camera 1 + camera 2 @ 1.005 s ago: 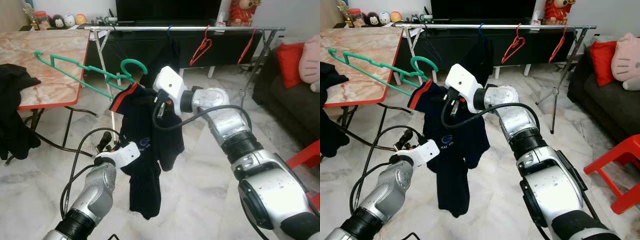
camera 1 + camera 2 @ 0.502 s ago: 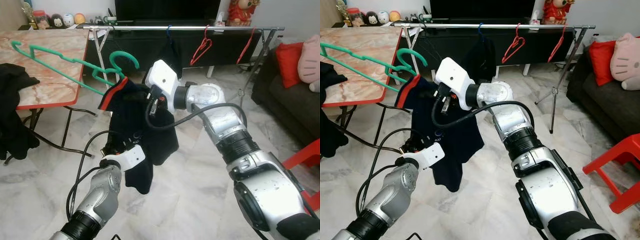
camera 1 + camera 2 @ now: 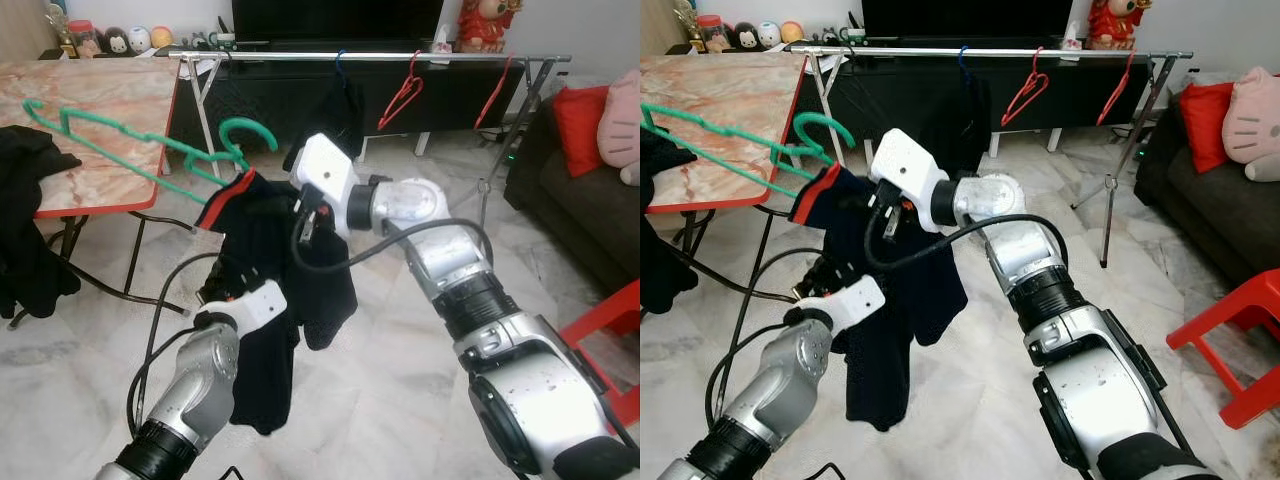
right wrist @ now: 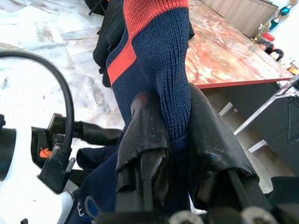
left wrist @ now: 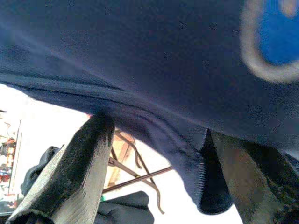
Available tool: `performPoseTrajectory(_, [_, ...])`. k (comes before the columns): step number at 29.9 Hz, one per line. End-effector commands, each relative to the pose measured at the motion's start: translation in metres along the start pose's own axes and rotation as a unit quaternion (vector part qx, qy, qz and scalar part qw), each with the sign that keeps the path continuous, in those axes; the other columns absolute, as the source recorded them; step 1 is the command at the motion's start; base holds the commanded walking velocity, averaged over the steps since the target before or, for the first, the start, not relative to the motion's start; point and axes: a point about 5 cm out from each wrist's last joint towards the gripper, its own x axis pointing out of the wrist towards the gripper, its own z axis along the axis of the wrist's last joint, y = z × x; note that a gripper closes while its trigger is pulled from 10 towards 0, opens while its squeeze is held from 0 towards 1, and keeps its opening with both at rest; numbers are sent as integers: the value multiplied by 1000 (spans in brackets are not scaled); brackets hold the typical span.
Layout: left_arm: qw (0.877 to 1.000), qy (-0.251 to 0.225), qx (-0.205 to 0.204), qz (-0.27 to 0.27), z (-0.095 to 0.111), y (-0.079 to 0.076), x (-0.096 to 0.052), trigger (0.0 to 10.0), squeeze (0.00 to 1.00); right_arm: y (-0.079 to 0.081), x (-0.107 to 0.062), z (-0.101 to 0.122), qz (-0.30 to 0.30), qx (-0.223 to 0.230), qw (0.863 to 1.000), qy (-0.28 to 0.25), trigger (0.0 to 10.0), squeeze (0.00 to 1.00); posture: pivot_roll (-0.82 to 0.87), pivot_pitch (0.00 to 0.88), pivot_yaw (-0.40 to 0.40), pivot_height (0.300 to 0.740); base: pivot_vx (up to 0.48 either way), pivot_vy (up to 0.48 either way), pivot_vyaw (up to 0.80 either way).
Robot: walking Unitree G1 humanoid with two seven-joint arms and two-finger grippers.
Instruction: Hang hanger
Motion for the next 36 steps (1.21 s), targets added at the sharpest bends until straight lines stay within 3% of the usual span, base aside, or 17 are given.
performPoseTrajectory(1, [1000, 5, 2, 0, -2, 1, -2, 10000, 0, 0, 0, 8, 0, -17, 1000, -9, 0, 0, -19, 0, -74, 740, 0, 0, 0])
performPoseTrajectory(17, [999, 18, 16, -38, -9, -13, -5, 10000, 0, 2, 2, 27, 1, -26, 999, -37, 0, 0, -23, 0, -73, 740, 0, 0, 0])
performPoseTrajectory(36, [999, 32, 19, -9, -15, -4, -4, 10000, 0, 6, 1, 30, 7, -28, 999, -39, 0, 0, -22, 0, -74, 740, 0, 0, 0])
